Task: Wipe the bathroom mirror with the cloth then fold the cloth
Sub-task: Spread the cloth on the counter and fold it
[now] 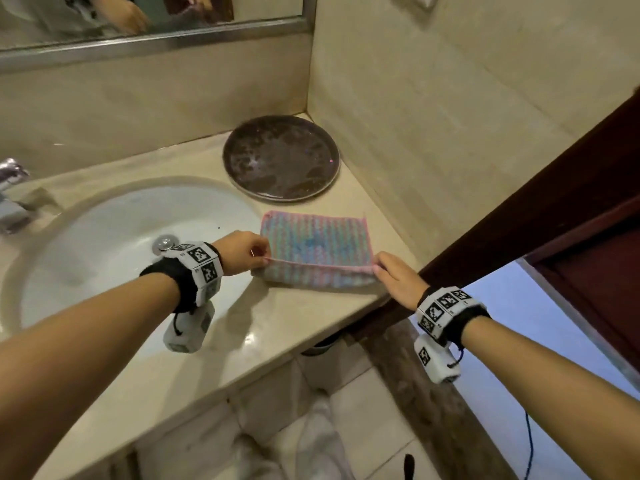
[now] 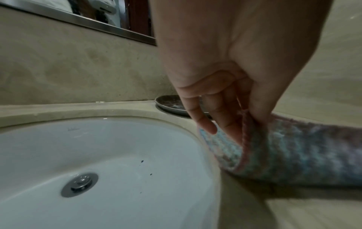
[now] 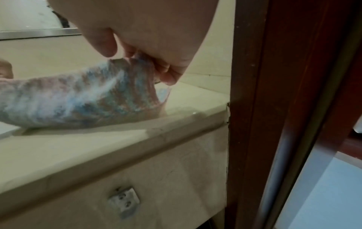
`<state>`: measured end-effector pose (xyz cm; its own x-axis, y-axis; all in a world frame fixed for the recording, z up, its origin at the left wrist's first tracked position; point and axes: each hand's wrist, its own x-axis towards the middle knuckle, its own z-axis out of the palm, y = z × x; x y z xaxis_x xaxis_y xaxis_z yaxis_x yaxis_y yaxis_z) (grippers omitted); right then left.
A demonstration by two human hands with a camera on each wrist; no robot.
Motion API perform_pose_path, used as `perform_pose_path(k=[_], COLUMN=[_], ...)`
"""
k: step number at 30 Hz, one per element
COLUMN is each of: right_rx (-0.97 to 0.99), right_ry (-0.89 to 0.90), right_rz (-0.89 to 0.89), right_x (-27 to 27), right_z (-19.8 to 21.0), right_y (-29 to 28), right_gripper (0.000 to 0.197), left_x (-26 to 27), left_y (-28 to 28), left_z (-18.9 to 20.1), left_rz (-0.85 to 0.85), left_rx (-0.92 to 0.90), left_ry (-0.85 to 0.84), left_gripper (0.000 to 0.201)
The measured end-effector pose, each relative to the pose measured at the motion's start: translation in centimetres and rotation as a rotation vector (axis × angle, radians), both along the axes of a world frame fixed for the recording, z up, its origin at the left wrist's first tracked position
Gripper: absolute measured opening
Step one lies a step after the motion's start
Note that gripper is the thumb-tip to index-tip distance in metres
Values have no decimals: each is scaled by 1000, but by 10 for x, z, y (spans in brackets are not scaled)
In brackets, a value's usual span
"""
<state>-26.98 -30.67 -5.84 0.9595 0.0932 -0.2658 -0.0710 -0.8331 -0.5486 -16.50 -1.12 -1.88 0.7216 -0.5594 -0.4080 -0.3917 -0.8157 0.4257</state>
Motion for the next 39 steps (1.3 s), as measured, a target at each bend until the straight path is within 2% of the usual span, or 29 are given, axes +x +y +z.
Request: perform_pose_path(k=[5, 8, 10, 16, 19, 23, 25, 28, 32, 35, 39], right_rx=[-10, 49, 67, 3, -18, -65, -72, -86, -135, -127, -182], right_ry=[-106, -100, -88, -82, -86, -84, -85, -71, 22, 81, 113], right_rz=[-248, -413, -479, -518, -494, -412, -381, -396, -414, -421, -375], right_x=[33, 61, 80, 116, 125, 127, 125, 114, 93, 81, 66], right_z=[-2, -9, -16, -31, -34, -33, -33, -27, -15, -9, -6], right_y=[-8, -14, -18, -25, -24, -21, -20, -21, -28, -33, -37], right_gripper=[10, 7, 12, 2, 11, 5, 13, 24, 17, 17, 20], left_x=[24, 44, 56, 83, 91, 94, 94, 92, 85, 70, 35], left_y=[-14, -23, -28, -35, -35, -33, -33, -36, -54, -84, -136], left_z=[-8, -17, -23, -39, -49, -59, -61, -60, -50, -40, -36], left_rz=[149, 260, 319, 497, 546, 590, 613, 586, 520, 310, -14], left_rx=[-112, -158, -160, -176, -172, -126, -123, -119, -118, -134, -125], left_ry=[-112, -147, -156, -176, -177, -158, -163, -208, -244, -196, 10], left_gripper=[18, 16, 14, 9, 9, 8, 10, 17, 26, 20, 17])
